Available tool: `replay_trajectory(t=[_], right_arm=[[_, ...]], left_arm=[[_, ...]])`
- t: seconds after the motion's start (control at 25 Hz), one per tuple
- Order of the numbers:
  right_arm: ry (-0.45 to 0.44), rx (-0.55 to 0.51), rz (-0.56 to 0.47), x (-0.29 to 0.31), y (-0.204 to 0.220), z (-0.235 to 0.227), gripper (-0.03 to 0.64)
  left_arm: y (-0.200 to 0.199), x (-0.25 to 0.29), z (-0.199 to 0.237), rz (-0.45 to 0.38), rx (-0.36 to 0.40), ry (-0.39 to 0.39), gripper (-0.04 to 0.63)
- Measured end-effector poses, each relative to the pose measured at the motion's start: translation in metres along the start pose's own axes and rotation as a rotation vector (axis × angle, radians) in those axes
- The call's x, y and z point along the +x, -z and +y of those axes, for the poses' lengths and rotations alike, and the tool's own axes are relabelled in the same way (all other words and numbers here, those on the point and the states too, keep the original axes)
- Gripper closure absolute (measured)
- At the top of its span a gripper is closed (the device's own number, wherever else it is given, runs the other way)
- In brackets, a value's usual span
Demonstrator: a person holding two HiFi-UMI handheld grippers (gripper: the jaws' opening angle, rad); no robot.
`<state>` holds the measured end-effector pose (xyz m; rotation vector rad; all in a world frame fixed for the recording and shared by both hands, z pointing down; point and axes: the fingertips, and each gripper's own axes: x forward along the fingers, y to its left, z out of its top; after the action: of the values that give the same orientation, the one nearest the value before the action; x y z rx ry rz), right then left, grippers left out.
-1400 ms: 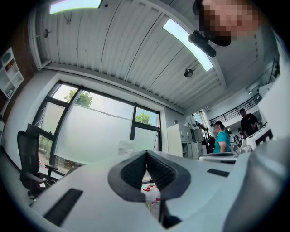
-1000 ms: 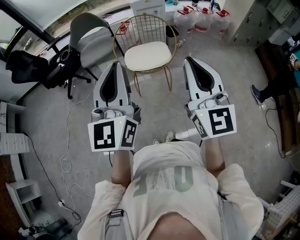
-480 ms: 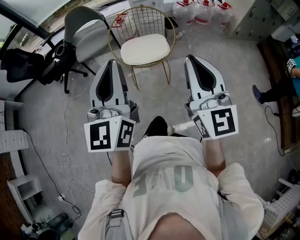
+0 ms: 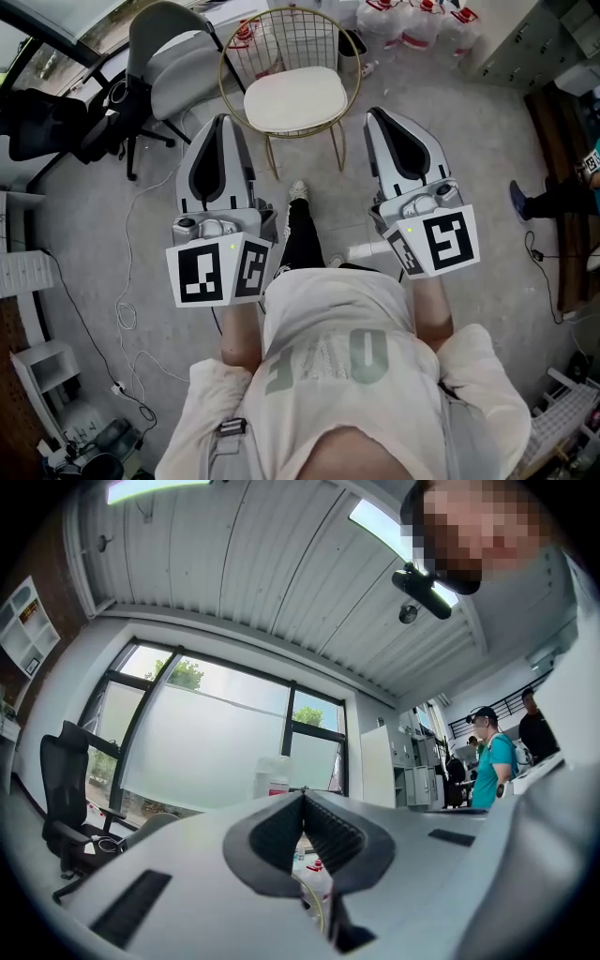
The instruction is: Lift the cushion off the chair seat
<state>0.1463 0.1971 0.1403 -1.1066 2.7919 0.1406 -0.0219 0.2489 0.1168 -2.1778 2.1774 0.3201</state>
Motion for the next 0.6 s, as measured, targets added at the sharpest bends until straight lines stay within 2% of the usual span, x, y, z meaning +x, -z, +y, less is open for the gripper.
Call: replay_trajectory(t=[0.28, 0.4, 0.48, 0.6], right_arm=[[-0.009, 0.005, 0.041, 0.064, 0.025, -0.026, 0.598], [0.021, 0.023, 0.062, 0.099, 0.036, -0.043, 0.598], [0.022, 0.053, 0.088, 0.121, 0.047, -0.045, 0.598], [0.021, 0.043, 0.12, 0.158, 0.058, -0.048, 0.598]], left_arm=[[0.024, 0.068, 0.036, 0.017, -0.029, -0.007, 0.584], [0.031, 0.102, 0.053, 0.028, -0.037, -0.001, 0.584], [0.038, 0.124, 0.068, 0.05, -0.053, 0.002, 0.584], [0.04, 0.159, 0.093, 0.056, -0.064, 0.017, 0.584]])
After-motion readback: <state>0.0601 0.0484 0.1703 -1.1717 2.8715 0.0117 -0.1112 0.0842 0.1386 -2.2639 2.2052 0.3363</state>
